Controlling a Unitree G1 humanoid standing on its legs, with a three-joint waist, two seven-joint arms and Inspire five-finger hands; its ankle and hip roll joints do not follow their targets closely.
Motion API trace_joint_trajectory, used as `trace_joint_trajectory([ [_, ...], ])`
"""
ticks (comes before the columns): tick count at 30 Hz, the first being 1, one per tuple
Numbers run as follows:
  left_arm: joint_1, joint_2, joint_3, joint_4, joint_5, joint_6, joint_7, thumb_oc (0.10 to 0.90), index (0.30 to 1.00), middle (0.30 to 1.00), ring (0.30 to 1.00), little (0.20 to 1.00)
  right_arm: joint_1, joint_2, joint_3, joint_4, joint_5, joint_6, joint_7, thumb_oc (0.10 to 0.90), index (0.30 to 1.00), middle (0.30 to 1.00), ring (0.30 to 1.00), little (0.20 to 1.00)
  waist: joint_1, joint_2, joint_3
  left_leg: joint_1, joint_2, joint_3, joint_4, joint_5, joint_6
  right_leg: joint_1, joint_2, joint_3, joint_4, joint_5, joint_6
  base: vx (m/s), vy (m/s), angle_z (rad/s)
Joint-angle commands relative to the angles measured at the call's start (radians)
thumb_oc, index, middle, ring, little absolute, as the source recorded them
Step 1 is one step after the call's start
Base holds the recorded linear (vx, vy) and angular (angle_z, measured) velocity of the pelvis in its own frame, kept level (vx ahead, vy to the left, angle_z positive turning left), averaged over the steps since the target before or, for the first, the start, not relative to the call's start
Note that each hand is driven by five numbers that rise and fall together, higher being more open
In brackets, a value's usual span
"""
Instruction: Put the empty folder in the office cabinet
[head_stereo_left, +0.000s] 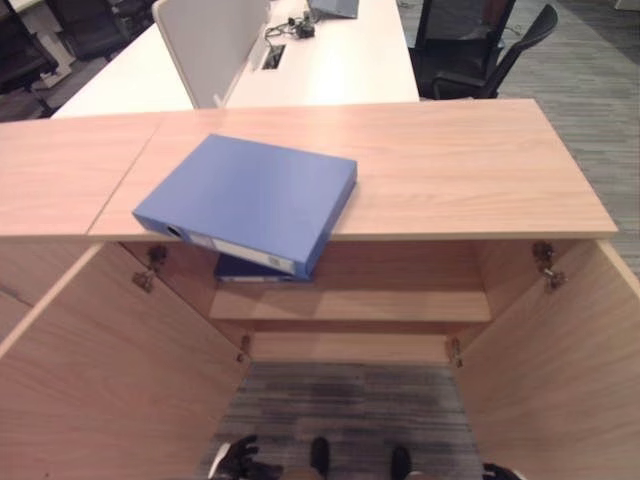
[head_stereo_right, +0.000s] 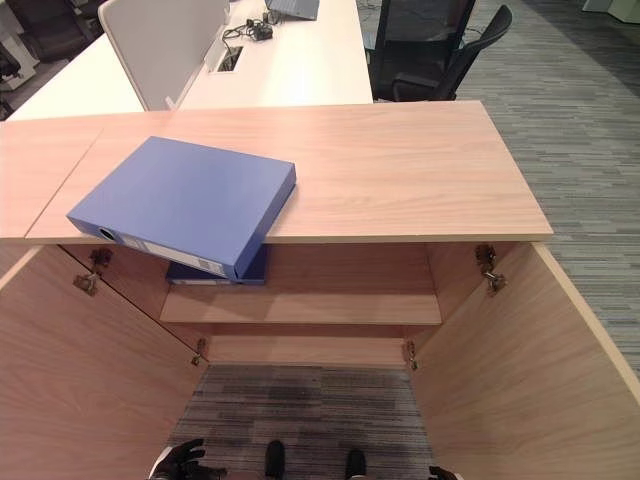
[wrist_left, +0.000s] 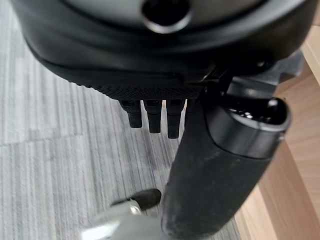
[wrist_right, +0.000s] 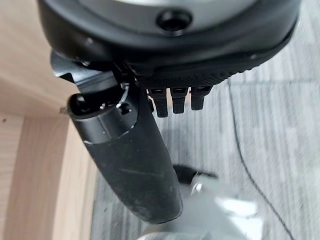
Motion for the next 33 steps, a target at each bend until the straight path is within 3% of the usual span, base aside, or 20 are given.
trace_joint_trajectory([
  [1, -0.037, 0.049, -0.013, 0.023, 0.020, -0.019, 0.017, 0.800, 0.900, 0.900, 0.900, 0.900, -0.028, -0.046, 0.028, 0.003, -0.017, -0.016, -0.002, 0.800, 0.900, 0.900, 0.900, 0.900, 0.036, -0.034, -0.021, 0.036, 0.058, -0.028, 0.015, -0.102, -0.051, 0.038, -0.034, 0.023, 0.029, -0.110, 0.081, 0.05, 0.063, -0.02],
  [4, -0.044, 0.063, -0.020, -0.010, 0.030, -0.027, 0.025, 0.800, 0.900, 0.900, 0.900, 0.900, -0.026, -0.043, 0.029, 0.004, -0.018, -0.018, 0.001, 0.800, 0.900, 0.900, 0.900, 0.900, 0.036, -0.039, -0.029, 0.047, 0.053, -0.023, 0.010, -0.111, -0.045, 0.038, -0.039, 0.026, 0.033, -0.109, 0.087, 0.03, 0.056, -0.03],
  [8, -0.058, 0.137, -0.040, -0.213, 0.090, -0.053, 0.071, 0.800, 0.900, 0.900, 0.900, 0.900, -0.023, -0.045, 0.023, -0.005, -0.015, -0.028, -0.001, 0.800, 0.900, 0.900, 0.900, 0.900, 0.040, -0.045, -0.035, 0.049, 0.050, -0.020, 0.006, -0.116, -0.040, 0.035, -0.048, 0.024, 0.040, -0.108, 0.096, 0.01, 0.030, -0.01],
  [10, -0.045, 0.205, -0.039, -0.376, 0.168, -0.071, 0.130, 0.800, 0.900, 0.900, 0.900, 0.900, -0.017, -0.041, 0.014, -0.018, -0.013, -0.053, -0.016, 0.800, 0.900, 0.900, 0.900, 0.900, 0.051, -0.052, -0.035, 0.049, 0.048, -0.025, 0.006, -0.118, -0.039, 0.036, -0.051, 0.018, 0.043, -0.108, 0.102, -0.02, 0.001, -0.01],
  [11, -0.011, 0.251, -0.020, -0.514, 0.247, -0.097, 0.215, 0.800, 0.900, 0.900, 0.900, 0.900, -0.005, -0.028, 0.007, -0.022, -0.016, -0.077, -0.035, 0.800, 0.900, 0.900, 0.900, 0.900, 0.064, -0.060, -0.036, 0.044, 0.047, -0.029, 0.004, -0.109, -0.039, 0.029, -0.053, 0.013, 0.048, -0.101, 0.108, 0.01, -0.020, 0.03],
  [16, 0.047, 0.346, 0.003, -0.752, 0.456, -0.106, 0.334, 0.800, 0.900, 0.900, 0.900, 0.900, 0.029, -0.010, -0.002, -0.014, -0.031, -0.101, -0.053, 0.800, 0.900, 0.900, 0.900, 0.900, 0.080, -0.079, -0.052, 0.049, 0.047, -0.030, 0.000, -0.117, -0.040, 0.037, -0.057, 0.004, 0.043, -0.102, 0.116, -0.01, -0.004, 0.01],
  [27, 0.077, 0.414, 0.167, -1.140, 0.681, -0.095, 0.440, 0.800, 0.900, 0.900, 0.900, 0.900, 0.027, 0.026, 0.022, -0.010, -0.031, -0.076, -0.043, 0.800, 0.900, 0.900, 0.900, 0.900, 0.096, -0.090, -0.063, 0.068, 0.051, -0.035, 0.000, -0.129, -0.044, 0.056, -0.049, -0.001, 0.037, -0.109, 0.110, 0.01, -0.016, 0.00],
  [33, 0.072, 0.435, 0.182, -1.247, 0.715, -0.109, 0.443, 0.800, 0.900, 0.900, 0.900, 0.900, 0.023, 0.019, 0.033, -0.014, -0.042, -0.070, -0.041, 0.800, 0.900, 0.900, 0.900, 0.900, 0.098, -0.086, -0.061, 0.070, 0.053, -0.035, 0.000, -0.126, -0.048, 0.059, -0.044, -0.004, 0.032, -0.106, 0.108, -0.01, -0.017, 0.00],
])
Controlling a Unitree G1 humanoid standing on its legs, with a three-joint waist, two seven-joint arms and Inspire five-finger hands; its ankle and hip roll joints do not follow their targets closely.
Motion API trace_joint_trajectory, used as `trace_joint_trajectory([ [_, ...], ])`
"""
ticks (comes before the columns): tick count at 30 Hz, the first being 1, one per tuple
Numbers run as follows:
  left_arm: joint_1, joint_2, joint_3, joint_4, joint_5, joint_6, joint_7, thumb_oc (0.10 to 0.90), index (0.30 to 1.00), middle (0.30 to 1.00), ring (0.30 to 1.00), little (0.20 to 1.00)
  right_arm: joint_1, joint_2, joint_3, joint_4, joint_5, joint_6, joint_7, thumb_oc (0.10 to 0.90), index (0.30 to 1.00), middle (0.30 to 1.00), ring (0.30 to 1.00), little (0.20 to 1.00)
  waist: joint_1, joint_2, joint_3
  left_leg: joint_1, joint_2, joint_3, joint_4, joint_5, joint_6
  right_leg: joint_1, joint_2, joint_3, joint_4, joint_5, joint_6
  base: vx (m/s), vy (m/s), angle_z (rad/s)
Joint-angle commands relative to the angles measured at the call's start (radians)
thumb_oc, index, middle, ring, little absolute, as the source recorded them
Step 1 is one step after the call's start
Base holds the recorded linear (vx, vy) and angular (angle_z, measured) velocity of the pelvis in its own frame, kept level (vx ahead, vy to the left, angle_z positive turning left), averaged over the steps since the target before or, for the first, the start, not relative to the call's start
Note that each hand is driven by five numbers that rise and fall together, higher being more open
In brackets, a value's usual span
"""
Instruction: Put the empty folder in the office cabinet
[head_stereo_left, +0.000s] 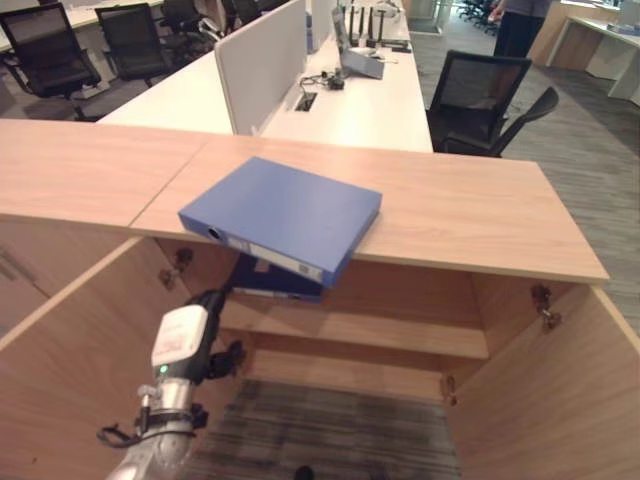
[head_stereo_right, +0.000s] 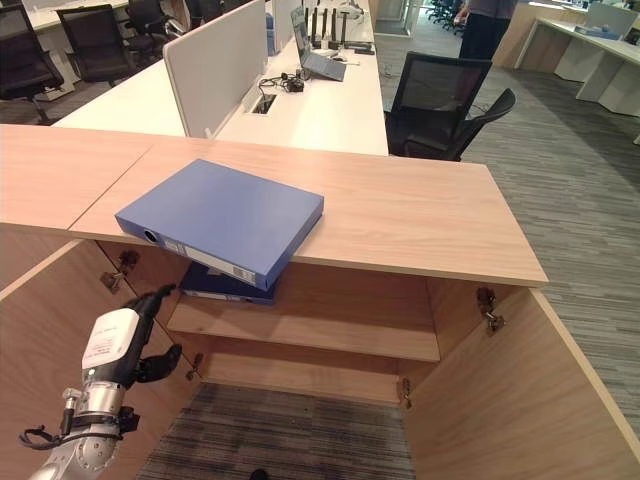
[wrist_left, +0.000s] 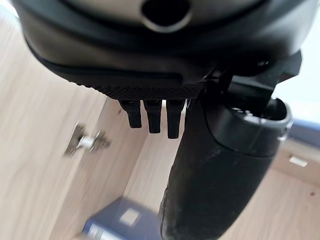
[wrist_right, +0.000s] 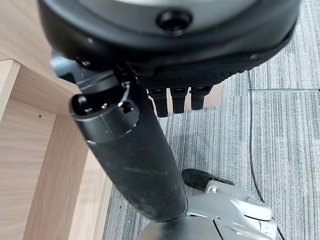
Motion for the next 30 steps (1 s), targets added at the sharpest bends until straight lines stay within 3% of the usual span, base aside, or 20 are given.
trace_joint_trajectory([
  [1, -0.121, 0.068, 0.094, -0.131, 0.049, -0.059, 0.080, 0.800, 0.900, 0.900, 0.900, 0.900, -0.081, -0.037, 0.034, -0.006, -0.023, -0.014, -0.017, 0.800, 0.900, 0.900, 0.900, 0.900, 0.003, 0.000, 0.032, 0.056, 0.039, -0.029, 0.001, -0.119, -0.051, 0.042, -0.057, -0.001, 0.031, -0.097, 0.099, -0.01, -0.030, 0.00],
  [10, -0.143, 0.140, 0.143, -0.283, 0.076, -0.079, 0.088, 0.800, 0.900, 0.900, 0.900, 0.900, -0.075, -0.056, 0.046, 0.001, -0.048, -0.009, -0.020, 0.800, 0.900, 0.900, 0.900, 0.900, -0.003, 0.024, 0.036, 0.053, 0.044, -0.025, 0.001, -0.112, -0.059, 0.041, -0.049, -0.001, 0.016, -0.092, 0.097, -0.02, -0.013, 0.00],
  [30, -0.264, 0.200, 0.131, -0.389, 0.056, -0.094, 0.114, 0.800, 0.900, 0.900, 0.900, 0.900, -0.072, -0.063, 0.068, 0.010, -0.066, -0.002, -0.036, 0.800, 0.900, 0.900, 0.900, 0.900, -0.032, 0.060, 0.032, 0.067, 0.046, -0.008, 0.001, -0.115, -0.066, 0.047, -0.040, 0.001, 0.010, -0.094, 0.095, 0.00, -0.002, 0.00],
])
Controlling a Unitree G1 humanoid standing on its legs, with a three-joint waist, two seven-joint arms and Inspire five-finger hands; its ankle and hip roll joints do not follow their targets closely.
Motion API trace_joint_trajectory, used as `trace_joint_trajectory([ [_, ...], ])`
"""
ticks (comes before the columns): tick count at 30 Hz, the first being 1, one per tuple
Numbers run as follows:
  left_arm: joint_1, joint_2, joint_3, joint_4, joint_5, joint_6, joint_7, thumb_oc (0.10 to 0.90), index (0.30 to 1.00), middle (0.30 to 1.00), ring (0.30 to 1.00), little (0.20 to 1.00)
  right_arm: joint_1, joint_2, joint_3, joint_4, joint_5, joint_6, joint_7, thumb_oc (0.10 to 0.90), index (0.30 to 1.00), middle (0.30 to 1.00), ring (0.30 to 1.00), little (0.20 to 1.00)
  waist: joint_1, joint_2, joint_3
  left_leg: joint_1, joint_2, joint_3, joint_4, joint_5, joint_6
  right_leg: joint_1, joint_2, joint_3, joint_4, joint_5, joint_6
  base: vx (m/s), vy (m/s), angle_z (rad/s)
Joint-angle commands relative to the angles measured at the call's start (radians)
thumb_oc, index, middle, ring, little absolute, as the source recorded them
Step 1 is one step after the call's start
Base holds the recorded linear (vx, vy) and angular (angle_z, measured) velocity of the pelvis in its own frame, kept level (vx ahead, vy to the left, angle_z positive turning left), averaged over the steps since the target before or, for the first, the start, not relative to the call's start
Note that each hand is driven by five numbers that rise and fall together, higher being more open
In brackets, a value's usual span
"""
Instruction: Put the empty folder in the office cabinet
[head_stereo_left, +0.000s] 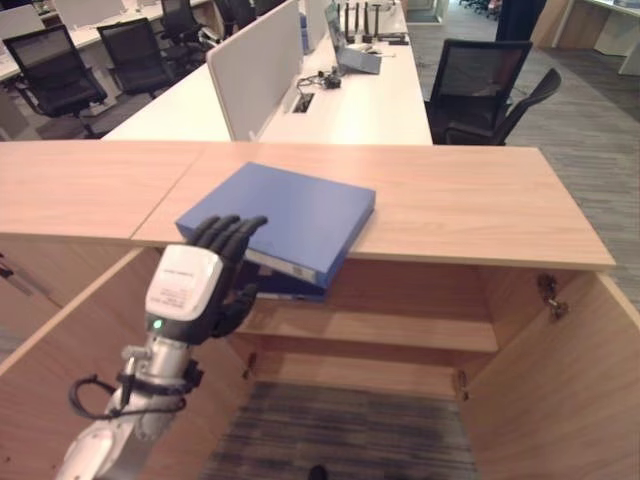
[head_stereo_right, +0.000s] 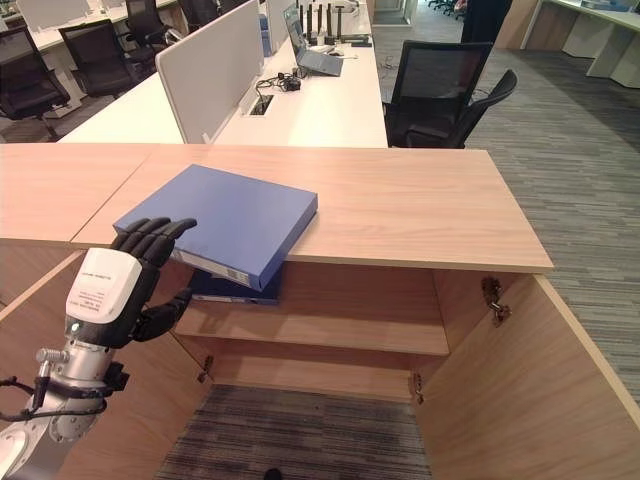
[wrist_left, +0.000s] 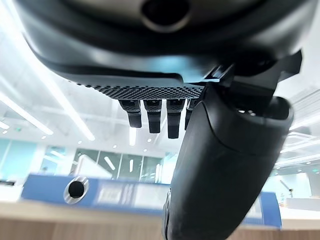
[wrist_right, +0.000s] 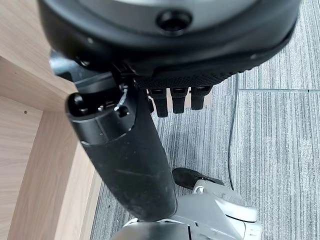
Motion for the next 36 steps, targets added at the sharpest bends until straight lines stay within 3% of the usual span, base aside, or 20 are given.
trace_joint_trajectory([
  [1, -0.184, 0.059, 0.071, -0.107, -0.016, -0.026, 0.092, 0.800, 0.900, 0.900, 0.900, 0.900, -0.075, -0.031, 0.048, 0.001, -0.043, -0.019, -0.012, 0.800, 0.900, 0.900, 0.900, 0.900, -0.016, -0.005, 0.025, 0.062, 0.043, -0.014, 0.001, -0.120, -0.054, 0.051, -0.042, -0.003, 0.010, -0.095, 0.095, -0.04, -0.004, -0.02],
  [12, -0.256, 0.136, -0.006, -0.004, 0.023, -0.007, 0.056, 0.800, 0.900, 0.900, 0.900, 0.900, -0.068, -0.039, 0.044, 0.007, -0.032, -0.017, -0.008, 0.800, 0.900, 0.900, 0.900, 0.900, -0.042, 0.004, 0.016, 0.071, 0.045, -0.004, 0.001, -0.136, -0.057, 0.054, -0.043, 0.000, 0.009, -0.104, 0.098, 0.01, 0.001, -0.03],
  [24, -0.334, 0.143, -0.082, 0.133, 0.047, 0.028, 0.036, 0.800, 0.900, 0.900, 0.900, 0.900, -0.053, -0.041, 0.017, 0.004, -0.010, -0.017, -0.007, 0.800, 0.900, 0.900, 0.900, 0.900, -0.066, -0.004, 0.011, 0.070, 0.042, 0.001, 0.001, -0.132, -0.053, 0.047, -0.046, 0.011, 0.016, -0.097, 0.097, 0.01, 0.003, -0.03],
  [36, -0.299, 0.125, -0.080, 0.154, 0.045, 0.032, 0.019, 0.800, 0.900, 0.900, 0.900, 0.900, -0.048, -0.036, 0.006, 0.012, -0.011, -0.013, -0.009, 0.800, 0.900, 0.900, 0.900, 0.900, -0.070, -0.008, 0.007, 0.079, 0.038, 0.002, 0.001, -0.140, -0.048, 0.050, -0.050, 0.016, 0.018, -0.099, 0.098, 0.01, 0.006, 0.00],
])
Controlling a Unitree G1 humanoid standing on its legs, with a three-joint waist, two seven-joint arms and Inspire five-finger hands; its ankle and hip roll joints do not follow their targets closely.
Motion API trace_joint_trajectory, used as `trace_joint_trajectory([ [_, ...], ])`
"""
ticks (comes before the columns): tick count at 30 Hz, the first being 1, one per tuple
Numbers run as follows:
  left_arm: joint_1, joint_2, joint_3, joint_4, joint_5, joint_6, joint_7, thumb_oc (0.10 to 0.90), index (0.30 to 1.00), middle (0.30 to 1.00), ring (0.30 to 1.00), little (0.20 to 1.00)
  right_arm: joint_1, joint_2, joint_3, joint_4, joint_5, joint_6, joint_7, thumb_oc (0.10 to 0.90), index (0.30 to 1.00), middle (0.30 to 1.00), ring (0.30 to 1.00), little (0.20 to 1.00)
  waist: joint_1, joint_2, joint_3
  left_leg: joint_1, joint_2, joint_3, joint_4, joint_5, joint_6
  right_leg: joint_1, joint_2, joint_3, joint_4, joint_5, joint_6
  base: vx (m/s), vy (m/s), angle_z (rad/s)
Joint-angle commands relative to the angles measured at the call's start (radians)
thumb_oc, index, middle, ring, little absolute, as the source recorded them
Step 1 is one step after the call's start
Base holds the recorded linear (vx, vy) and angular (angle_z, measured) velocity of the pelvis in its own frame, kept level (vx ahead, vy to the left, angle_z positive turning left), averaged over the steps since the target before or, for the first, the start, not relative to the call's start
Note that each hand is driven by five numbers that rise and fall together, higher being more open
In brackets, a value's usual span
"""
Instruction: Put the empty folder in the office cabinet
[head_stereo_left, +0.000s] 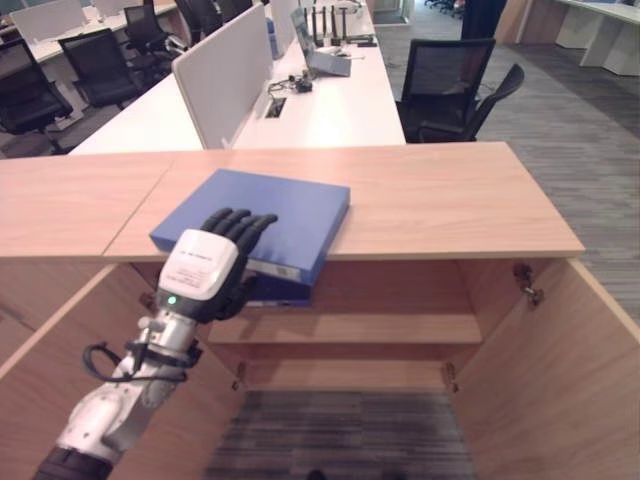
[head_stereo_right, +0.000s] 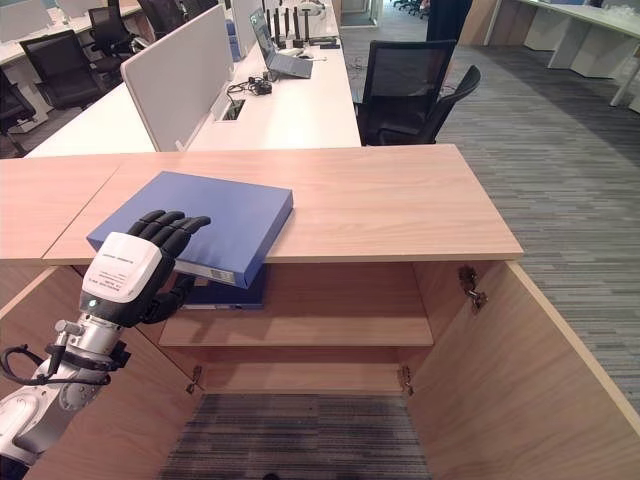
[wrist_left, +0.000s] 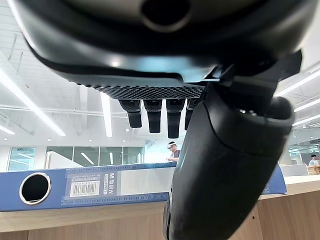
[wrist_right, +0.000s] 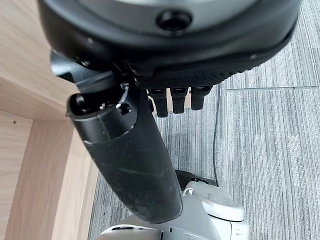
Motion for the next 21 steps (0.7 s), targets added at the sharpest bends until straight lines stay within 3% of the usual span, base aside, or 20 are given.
trace_joint_trajectory([
  [1, -0.153, 0.040, 0.032, -0.029, 0.001, 0.017, 0.037, 0.800, 0.900, 0.900, 0.900, 0.900, -0.054, -0.022, -0.006, 0.012, -0.013, -0.017, -0.013, 0.800, 0.900, 0.900, 0.900, 0.900, -0.015, -0.006, 0.010, 0.068, 0.035, -0.023, 0.001, -0.134, -0.044, 0.049, -0.052, -0.008, 0.018, -0.103, 0.100, -0.04, 0.003, 0.00],
  [21, -0.285, 0.092, -0.071, 0.065, 0.066, 0.045, 0.020, 0.800, 0.900, 0.900, 0.900, 0.900, -0.051, -0.024, -0.016, 0.028, 0.009, -0.012, -0.012, 0.800, 0.900, 0.900, 0.900, 0.900, -0.037, -0.007, 0.001, 0.079, 0.041, -0.005, 0.001, -0.148, -0.047, 0.051, -0.050, 0.006, 0.013, -0.110, 0.104, 0.00, 0.001, -0.03],
])
